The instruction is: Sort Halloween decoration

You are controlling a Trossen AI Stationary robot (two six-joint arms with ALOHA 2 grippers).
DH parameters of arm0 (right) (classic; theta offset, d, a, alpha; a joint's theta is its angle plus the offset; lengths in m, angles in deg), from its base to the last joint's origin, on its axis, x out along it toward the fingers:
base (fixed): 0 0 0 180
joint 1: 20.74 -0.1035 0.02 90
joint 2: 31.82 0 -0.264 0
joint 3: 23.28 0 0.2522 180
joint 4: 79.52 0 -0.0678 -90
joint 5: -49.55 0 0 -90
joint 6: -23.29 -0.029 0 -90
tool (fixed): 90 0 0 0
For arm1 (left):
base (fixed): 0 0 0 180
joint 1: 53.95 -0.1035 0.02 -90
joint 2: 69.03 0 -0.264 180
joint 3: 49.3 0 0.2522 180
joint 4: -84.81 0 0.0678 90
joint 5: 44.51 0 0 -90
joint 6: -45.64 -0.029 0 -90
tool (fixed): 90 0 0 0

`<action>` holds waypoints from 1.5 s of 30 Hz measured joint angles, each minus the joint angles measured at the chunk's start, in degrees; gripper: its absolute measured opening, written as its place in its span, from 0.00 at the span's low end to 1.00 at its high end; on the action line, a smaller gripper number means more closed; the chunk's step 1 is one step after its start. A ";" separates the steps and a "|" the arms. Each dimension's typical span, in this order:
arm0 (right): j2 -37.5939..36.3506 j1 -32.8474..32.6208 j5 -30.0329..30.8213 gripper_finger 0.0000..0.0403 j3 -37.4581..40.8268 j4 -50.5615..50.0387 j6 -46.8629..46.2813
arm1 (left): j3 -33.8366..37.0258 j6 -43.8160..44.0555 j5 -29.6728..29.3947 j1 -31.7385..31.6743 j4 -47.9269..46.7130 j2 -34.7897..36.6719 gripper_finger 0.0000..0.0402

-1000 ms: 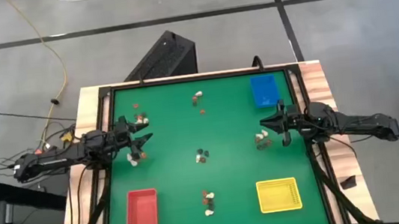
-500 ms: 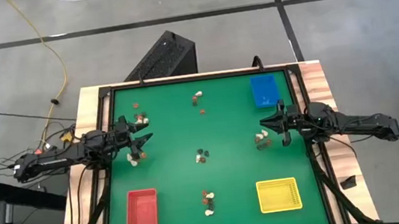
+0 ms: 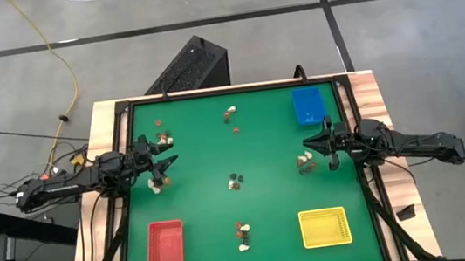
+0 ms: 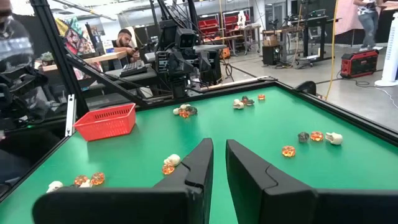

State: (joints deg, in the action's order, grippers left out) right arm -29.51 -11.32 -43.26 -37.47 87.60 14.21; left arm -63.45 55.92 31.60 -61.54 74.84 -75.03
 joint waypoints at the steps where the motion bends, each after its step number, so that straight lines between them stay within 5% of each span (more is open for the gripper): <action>1: -0.01 0.01 0.00 0.19 -0.01 -0.01 0.00 | -0.01 0.00 -0.01 0.00 0.00 0.01 0.56; 40: -0.02 0.00 0.01 0.19 0.00 0.12 0.29 | -0.01 -1.21 -0.40 -0.03 0.91 0.01 0.56; 45: -0.02 0.03 0.04 0.19 0.00 2.00 3.33 | 0.00 9.01 1.06 -0.01 1.04 -0.05 0.56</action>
State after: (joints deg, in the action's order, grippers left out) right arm -29.53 -11.29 -43.21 -37.47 89.60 17.54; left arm -63.45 64.93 32.66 -61.55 75.87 -75.08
